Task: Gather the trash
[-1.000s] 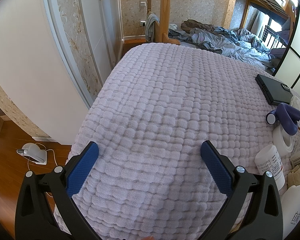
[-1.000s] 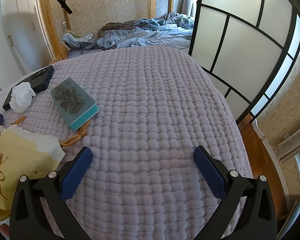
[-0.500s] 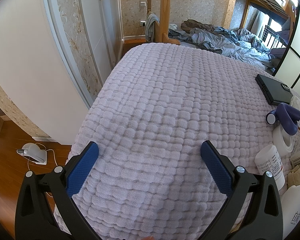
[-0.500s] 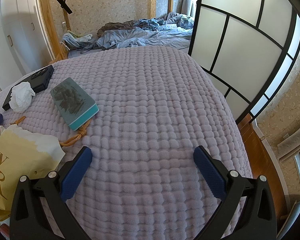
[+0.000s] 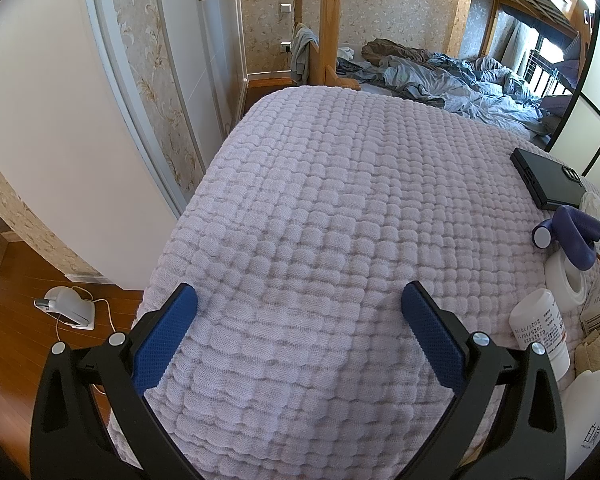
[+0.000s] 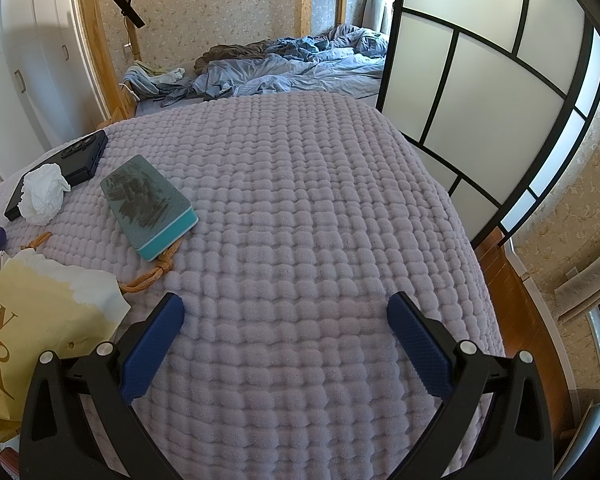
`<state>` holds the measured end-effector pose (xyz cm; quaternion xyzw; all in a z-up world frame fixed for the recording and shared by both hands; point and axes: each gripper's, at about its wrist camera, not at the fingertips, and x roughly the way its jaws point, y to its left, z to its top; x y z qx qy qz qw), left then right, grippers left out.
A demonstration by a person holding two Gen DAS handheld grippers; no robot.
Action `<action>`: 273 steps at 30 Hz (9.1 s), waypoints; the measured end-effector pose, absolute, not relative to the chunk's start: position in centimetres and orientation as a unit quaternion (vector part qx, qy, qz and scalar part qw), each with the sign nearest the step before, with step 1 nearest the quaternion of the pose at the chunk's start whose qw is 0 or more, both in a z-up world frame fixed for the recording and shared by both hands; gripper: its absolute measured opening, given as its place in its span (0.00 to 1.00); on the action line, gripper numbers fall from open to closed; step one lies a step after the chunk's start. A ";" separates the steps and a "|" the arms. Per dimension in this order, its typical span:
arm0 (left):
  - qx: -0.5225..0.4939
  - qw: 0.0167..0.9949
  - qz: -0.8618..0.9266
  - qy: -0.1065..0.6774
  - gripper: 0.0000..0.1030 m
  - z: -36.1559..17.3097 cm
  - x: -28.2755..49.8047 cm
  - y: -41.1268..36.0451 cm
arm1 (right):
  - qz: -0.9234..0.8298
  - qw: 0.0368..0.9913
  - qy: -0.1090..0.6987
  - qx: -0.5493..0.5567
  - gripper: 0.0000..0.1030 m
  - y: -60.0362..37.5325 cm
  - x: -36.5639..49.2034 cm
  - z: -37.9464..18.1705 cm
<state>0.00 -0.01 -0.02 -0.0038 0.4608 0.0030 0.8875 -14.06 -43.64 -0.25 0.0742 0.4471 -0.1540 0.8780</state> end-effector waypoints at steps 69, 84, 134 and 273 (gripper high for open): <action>0.124 0.890 -0.211 0.386 0.99 2.1 -20.9 -12.4 | -0.116 0.854 0.490 0.134 0.96 -29.3 -26.9 -0.3; 0.130 0.883 -0.249 0.377 0.77 2.4 -21.1 -12.0 | -0.105 0.865 0.479 0.101 0.88 -28.4 -28.5 -0.1; 0.071 0.880 -0.256 0.394 0.72 4.3 -22.5 -10.2 | -0.101 0.870 0.482 0.037 0.78 -27.3 -29.8 0.5; 0.122 0.795 -0.245 0.542 0.72 -11.5 -27.7 -14.8 | 0.056 0.821 0.561 0.089 0.78 -19.4 -37.0 -10.5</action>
